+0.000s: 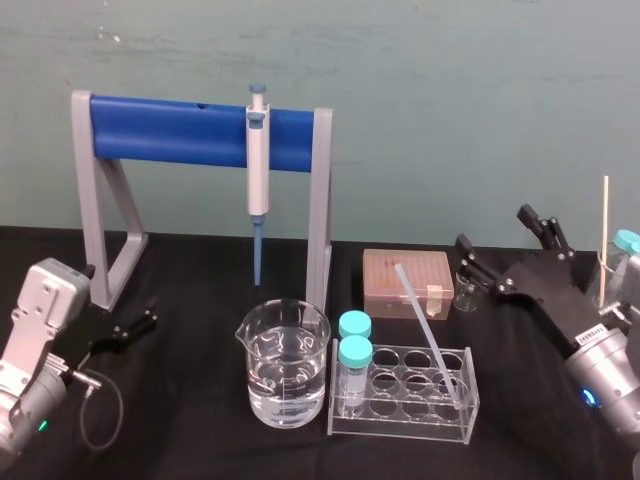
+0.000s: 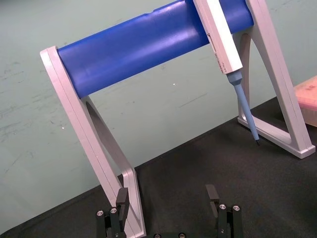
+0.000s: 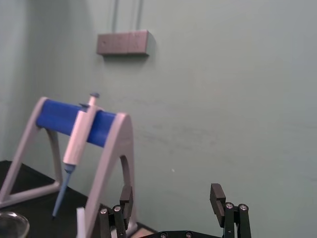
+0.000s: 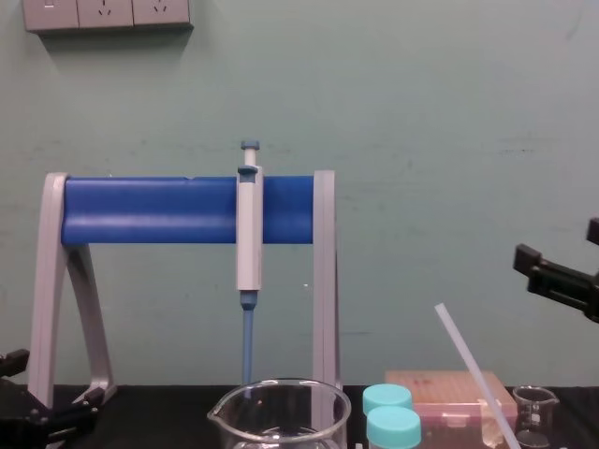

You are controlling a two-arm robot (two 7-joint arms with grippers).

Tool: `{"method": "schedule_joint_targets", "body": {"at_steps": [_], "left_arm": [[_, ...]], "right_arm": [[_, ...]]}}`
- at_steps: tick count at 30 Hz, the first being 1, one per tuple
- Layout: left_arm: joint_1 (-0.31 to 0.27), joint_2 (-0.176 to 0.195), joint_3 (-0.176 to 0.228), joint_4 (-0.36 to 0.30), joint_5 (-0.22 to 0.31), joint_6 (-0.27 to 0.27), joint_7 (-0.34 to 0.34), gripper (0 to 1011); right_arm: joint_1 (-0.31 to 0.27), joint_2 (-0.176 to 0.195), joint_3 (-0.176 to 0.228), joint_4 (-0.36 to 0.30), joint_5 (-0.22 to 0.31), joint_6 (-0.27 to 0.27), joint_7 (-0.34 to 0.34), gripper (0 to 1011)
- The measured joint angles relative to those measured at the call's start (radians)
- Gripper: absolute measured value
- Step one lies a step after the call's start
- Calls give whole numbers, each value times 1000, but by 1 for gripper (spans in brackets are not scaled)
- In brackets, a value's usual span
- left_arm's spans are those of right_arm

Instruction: Pick up the stirring rod with one hand, then place it down.

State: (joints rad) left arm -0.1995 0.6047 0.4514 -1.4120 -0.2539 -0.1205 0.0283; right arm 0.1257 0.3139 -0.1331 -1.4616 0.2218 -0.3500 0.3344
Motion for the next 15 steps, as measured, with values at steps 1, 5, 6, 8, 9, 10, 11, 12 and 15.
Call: {"method": "schedule_joint_targets", "body": {"at_steps": [1, 5, 6, 8, 9, 10, 11, 12, 15], "left_arm": [[0, 0, 0, 0, 0, 0, 0, 1000], [0, 0, 0, 0, 0, 0, 0, 1000], [0, 0, 0, 0, 0, 0, 0, 1000], [0, 0, 0, 0, 0, 0, 0, 1000], [0, 0, 0, 0, 0, 0, 0, 1000], [0, 0, 0, 0, 0, 0, 0, 1000], [0, 0, 0, 0, 0, 0, 0, 1000], [0, 0, 0, 0, 0, 0, 0, 1000], [0, 0, 0, 0, 0, 0, 0, 1000]], "right_arm": [[-7, 1, 7, -7, 0, 23, -3, 1003], [-19, 3, 18, -14, 2, 61, -9, 1003], [-23, 4, 22, -15, 6, 80, -11, 1003], [-27, 5, 26, -14, 7, 107, -14, 1003], [-28, 5, 27, -13, 7, 116, -16, 1003], [-29, 5, 27, -12, 7, 126, -17, 1003], [-29, 6, 27, -9, 6, 142, -21, 1003], [-29, 6, 27, -8, 5, 150, -23, 1003], [-28, 8, 24, 1, 0, 191, -27, 1003]]}}
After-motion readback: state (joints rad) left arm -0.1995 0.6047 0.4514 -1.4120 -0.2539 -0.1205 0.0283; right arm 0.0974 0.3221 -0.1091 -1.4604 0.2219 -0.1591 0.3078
